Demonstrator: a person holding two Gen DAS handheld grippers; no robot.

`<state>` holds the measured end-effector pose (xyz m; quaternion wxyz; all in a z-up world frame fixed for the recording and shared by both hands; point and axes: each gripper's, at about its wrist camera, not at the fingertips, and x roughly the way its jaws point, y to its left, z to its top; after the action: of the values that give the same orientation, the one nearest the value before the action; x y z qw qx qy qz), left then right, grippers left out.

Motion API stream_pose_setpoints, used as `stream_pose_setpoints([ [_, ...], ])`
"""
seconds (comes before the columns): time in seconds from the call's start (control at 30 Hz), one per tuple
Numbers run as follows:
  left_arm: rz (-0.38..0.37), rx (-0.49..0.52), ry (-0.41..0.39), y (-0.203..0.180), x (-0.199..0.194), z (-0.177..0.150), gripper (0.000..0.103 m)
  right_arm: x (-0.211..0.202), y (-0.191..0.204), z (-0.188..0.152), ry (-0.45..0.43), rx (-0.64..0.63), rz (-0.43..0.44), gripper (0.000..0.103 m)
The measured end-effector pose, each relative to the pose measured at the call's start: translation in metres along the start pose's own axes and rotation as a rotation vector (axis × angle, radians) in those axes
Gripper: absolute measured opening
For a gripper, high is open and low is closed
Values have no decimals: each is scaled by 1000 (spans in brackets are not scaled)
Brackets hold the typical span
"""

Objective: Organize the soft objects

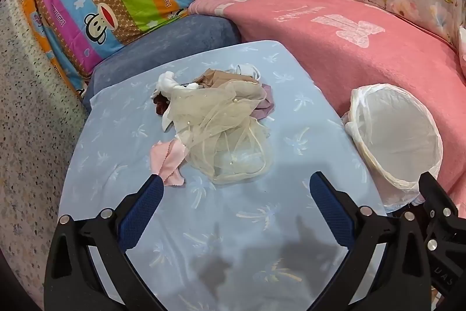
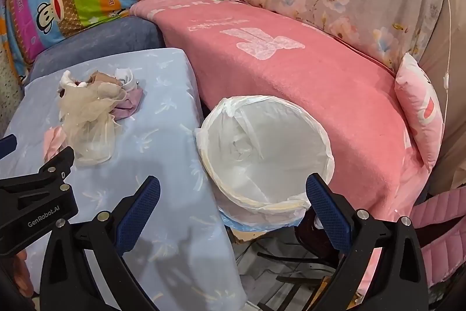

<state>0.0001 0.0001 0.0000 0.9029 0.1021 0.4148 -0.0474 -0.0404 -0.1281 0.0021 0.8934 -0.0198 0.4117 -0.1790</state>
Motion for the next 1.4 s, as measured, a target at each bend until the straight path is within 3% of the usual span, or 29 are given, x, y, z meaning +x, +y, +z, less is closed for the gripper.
stream_pose_setpoints([
  [1.4,-13,-7,10,-3,3,-1,96,0,-4,-1,4,3,-13,97],
])
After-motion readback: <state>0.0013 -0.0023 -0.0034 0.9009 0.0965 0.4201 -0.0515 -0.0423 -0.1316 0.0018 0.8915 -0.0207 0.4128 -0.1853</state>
